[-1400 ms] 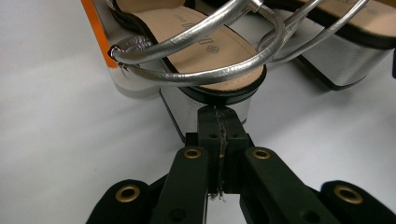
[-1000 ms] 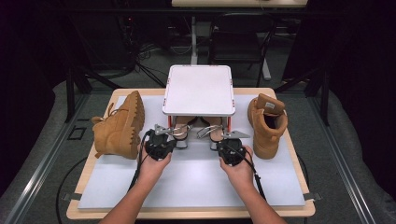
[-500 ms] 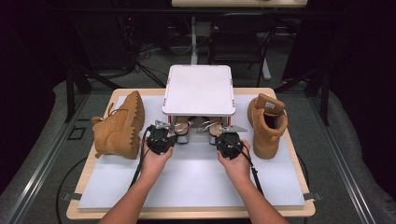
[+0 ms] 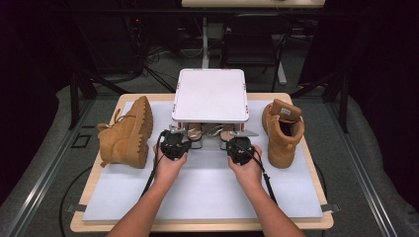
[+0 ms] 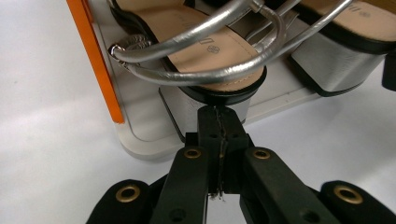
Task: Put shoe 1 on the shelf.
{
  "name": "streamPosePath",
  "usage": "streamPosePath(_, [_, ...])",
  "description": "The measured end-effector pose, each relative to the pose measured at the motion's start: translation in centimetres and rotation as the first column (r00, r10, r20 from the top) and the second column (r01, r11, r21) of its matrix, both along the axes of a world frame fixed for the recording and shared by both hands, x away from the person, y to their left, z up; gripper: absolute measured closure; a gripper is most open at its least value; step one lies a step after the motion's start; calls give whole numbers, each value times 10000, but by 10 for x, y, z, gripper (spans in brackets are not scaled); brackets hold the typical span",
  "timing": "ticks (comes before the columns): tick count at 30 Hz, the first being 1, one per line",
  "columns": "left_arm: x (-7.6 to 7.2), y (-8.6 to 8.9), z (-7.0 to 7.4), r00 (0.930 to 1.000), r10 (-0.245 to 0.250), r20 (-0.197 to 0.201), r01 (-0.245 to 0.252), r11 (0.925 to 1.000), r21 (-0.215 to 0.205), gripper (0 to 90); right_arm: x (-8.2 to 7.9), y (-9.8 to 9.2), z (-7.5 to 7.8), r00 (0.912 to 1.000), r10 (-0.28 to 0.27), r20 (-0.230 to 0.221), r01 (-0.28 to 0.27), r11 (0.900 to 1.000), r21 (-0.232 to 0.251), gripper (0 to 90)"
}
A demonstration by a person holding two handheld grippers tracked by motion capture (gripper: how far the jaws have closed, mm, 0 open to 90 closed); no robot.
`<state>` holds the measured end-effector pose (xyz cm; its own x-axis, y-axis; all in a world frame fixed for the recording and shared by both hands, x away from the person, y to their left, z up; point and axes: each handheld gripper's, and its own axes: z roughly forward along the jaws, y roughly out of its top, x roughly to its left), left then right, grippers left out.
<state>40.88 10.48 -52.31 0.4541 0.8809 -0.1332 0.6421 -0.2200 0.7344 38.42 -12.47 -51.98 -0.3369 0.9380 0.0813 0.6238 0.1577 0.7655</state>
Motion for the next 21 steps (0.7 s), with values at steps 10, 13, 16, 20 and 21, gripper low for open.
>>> streamPosePath(10, [9,2,-5,9995,308,-76,-310,9992,-259,900,7,4,-4,10000,-67,20,67,10000,-21,900])
streamPosePath(13, [9,1,-6,9997,248,-46,-249,9994,-232,900,9,4,-6,9999,-166,-7,166,9999,-30,900])
streamPosePath(16, [10,1,-6,9997,250,-49,-251,9993,-281,900,13,3,-9,9996,-277,-57,277,9996,-100,900])
streamPosePath(20, [12,0,-9,9995,305,-10,-305,9993,-235,900,16,2,-11,9994,-340,2,340,9994,-3,900])
streamPosePath(21, [12,0,-9,9995,307,-36,-308,9991,-275,900,16,2,-11,9993,-383,-48,383,9993,-27,900])
